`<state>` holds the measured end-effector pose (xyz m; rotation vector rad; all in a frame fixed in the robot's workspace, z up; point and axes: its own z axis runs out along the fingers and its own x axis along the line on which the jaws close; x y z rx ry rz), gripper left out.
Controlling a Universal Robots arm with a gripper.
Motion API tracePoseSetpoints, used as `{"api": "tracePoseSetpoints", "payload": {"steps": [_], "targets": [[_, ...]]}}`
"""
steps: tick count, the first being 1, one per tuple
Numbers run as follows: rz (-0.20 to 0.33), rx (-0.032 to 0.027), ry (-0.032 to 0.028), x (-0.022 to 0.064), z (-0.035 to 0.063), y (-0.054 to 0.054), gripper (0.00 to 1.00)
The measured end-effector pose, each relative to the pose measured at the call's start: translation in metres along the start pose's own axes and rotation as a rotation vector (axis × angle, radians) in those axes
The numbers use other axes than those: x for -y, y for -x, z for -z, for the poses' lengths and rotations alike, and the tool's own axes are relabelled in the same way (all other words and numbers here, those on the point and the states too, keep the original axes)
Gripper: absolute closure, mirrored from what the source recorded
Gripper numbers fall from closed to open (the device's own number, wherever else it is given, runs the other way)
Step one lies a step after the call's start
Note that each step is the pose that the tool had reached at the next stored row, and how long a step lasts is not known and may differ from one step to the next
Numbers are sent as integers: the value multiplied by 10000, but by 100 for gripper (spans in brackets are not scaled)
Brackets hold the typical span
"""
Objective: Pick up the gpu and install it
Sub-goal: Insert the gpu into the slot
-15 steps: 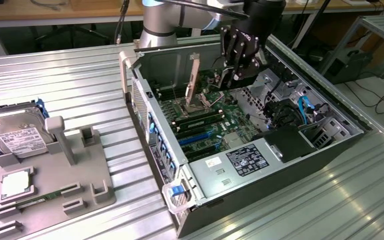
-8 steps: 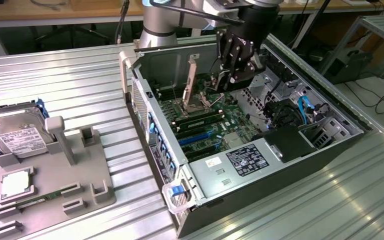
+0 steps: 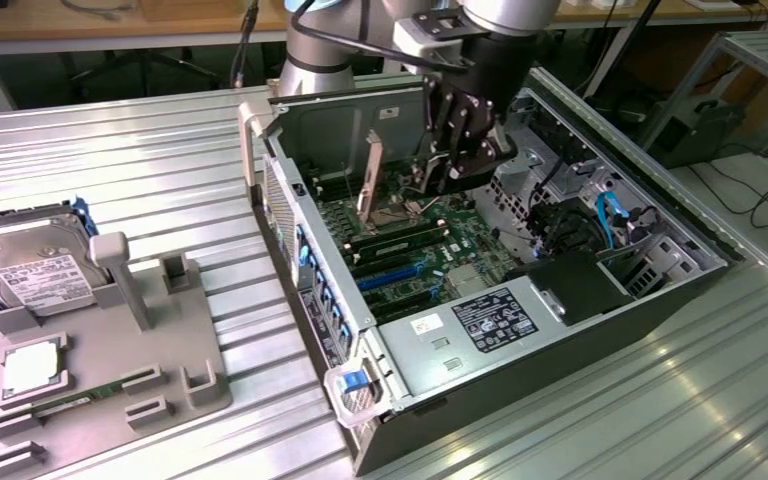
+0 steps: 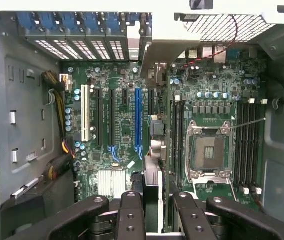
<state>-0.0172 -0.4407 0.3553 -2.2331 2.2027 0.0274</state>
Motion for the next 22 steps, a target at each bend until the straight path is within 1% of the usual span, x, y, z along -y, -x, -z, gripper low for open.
{"api": "tracePoseSetpoints", "payload": {"steps": [3, 7, 10, 19, 22], "targets": [[-1, 0, 0, -2, -47, -4, 73], [-2, -1, 0, -2, -69, -15, 73], [-1, 2, -1, -37, -91, -15, 73], [-1, 3, 1, -44, -245, -18, 73], [-1, -1, 3, -50, -264, -18, 73]]}}
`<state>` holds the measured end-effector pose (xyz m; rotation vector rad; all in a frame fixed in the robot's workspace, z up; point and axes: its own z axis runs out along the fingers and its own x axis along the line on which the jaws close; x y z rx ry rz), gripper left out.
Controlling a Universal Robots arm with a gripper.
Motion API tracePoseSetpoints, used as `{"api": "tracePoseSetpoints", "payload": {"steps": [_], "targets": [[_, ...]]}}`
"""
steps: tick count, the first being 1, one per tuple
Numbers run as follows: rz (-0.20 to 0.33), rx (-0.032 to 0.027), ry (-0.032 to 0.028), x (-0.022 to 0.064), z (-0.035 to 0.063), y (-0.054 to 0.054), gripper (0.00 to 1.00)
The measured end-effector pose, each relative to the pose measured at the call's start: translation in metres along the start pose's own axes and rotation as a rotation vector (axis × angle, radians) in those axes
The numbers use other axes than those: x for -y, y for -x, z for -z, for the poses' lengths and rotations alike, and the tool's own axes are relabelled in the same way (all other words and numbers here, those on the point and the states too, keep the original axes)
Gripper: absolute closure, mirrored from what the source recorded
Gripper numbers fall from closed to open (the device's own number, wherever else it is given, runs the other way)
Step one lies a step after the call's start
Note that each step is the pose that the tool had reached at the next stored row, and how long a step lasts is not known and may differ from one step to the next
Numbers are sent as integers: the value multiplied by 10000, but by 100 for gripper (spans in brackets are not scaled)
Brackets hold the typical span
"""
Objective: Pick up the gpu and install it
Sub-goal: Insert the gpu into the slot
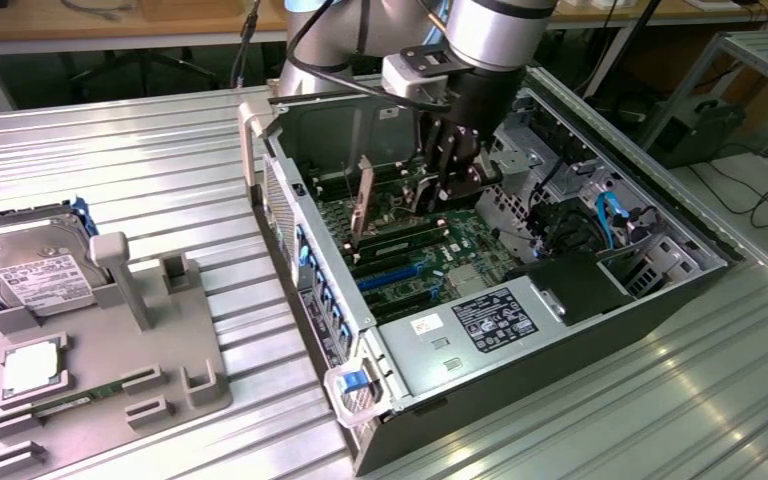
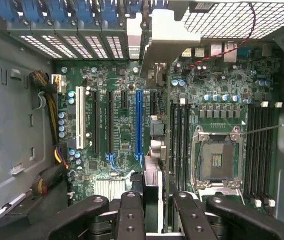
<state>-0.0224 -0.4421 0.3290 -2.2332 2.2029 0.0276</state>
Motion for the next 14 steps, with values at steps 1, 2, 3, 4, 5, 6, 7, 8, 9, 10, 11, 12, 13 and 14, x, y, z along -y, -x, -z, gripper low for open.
{"api": "tracePoseSetpoints", "payload": {"steps": [1, 2, 3, 4, 5, 6, 7, 8, 9, 10, 11, 12, 13, 14], "targets": [[0, 0, 0, 0, 0, 0, 73], [0, 2, -1, 0, -1, 0, 73], [0, 1, -1, 0, -2, 0, 73], [0, -1, -1, 0, -2, 0, 73], [0, -5, -1, -1, -3, 0, 73], [-2, -5, -2, -4, -5, 0, 73], [-2, -4, -2, -7, -9, 0, 73], [-1, -5, -2, -24, -19, 0, 73], [-1, -6, -1, -39, -25, 0, 73], [0, -5, -2, -55, -36, 0, 73], [-1, -6, -1, -74, -55, 0, 73], [-1, -4, -2, -76, -73, 0, 73], [1, -5, -14, -76, -83, 0, 73], [1, -6, -59, -76, -88, 0, 73]]}}
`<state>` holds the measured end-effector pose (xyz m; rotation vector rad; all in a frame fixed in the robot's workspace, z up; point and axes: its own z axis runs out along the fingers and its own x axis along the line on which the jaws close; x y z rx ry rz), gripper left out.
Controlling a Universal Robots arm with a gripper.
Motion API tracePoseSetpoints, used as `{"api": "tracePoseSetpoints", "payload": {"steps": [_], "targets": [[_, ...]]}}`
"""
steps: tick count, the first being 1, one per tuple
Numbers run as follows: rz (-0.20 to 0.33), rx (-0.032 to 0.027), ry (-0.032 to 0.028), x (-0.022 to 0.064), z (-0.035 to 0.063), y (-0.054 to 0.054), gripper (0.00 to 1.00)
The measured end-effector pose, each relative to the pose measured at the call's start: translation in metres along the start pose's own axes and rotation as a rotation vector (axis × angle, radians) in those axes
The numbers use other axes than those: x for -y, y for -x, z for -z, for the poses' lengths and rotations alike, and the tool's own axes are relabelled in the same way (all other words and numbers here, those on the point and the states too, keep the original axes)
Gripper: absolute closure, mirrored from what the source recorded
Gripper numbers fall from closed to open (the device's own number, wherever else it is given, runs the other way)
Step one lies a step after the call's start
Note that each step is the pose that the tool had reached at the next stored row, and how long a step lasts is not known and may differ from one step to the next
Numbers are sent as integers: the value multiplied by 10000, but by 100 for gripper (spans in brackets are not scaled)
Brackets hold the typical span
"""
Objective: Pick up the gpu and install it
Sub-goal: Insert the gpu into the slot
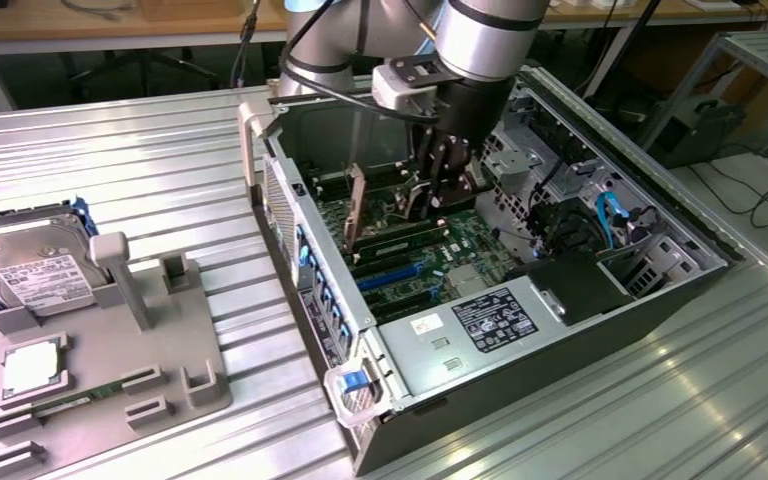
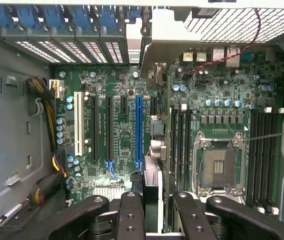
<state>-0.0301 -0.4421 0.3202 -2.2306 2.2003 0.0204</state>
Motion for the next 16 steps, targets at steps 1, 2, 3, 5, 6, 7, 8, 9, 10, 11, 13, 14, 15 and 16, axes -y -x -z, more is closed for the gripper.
{"api": "tracePoseSetpoints", "payload": {"steps": [1, 2, 3, 5, 6, 7, 8, 9, 10, 11, 13, 14, 15, 16], "targets": [[0, -4, -51, 0, -4, 0, 73], [1, -2, -104, -1, -12, 0, 73], [1, 0, -125, -4, -22, 0, 73], [2, -1, -125, -9, -45, -1, 73], [3, -1, -125, -10, -52, -1, 73], [3, -3, -125, -10, -57, -2, 73], [2, -4, -124, -11, -61, -5, 73], [1, -2, -125, -11, -66, -8, 73], [0, -1, -126, -13, -72, -9, 73], [2, -1, -126, -26, -81, -9, 73], [2, -2, -126, -52, -108, -10, 73], [3, -2, -125, -52, -122, -10, 73], [3, -1, -125, -52, -136, -10, 73], [2, -2, -125, -52, -151, -10, 73]]}}
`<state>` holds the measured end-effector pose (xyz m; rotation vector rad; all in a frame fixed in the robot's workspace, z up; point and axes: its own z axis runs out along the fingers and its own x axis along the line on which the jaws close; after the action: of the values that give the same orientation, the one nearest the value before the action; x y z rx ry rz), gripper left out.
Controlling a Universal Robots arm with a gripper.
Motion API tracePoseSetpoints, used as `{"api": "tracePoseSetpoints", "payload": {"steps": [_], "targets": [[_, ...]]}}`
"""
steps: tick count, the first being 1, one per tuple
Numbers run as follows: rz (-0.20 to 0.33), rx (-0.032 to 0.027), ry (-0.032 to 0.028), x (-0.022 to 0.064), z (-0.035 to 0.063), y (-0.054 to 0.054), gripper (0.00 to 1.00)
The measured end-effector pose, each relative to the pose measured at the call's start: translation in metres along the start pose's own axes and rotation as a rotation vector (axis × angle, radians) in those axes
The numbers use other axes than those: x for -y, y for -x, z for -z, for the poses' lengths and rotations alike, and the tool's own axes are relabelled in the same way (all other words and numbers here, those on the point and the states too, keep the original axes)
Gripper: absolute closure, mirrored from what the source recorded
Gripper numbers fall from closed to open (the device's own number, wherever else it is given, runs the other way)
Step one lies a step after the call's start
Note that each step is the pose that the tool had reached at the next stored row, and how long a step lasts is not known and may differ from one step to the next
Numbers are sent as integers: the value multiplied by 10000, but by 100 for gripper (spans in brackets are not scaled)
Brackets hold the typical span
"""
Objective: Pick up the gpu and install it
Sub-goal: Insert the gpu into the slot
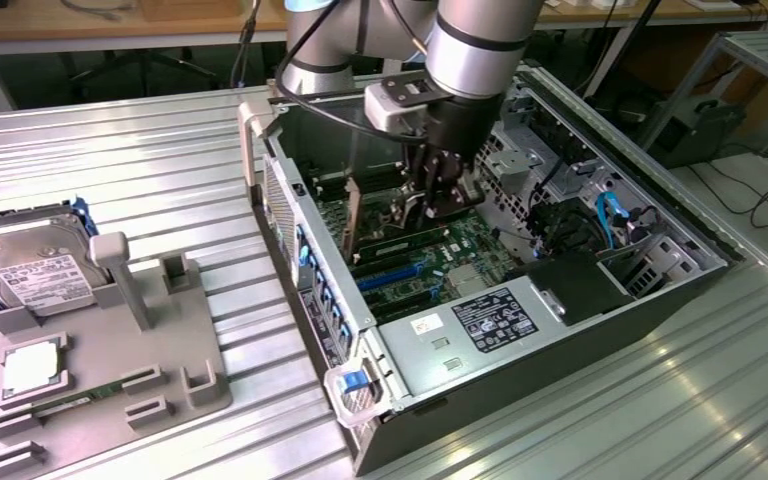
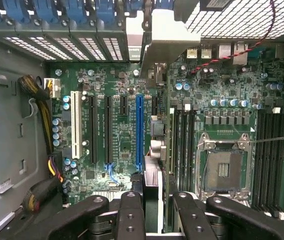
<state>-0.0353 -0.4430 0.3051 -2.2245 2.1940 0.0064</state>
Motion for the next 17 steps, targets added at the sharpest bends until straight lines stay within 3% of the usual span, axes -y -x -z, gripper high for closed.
{"api": "tracePoseSetpoints", "payload": {"steps": [7, 11, 17], "targets": [[-1, 0, 0, -70, -58, -2, 73], [-1, 31, -29, -72, -90, -40, 73], [-111, 26, -36, -79, -148, -49, 73]]}}
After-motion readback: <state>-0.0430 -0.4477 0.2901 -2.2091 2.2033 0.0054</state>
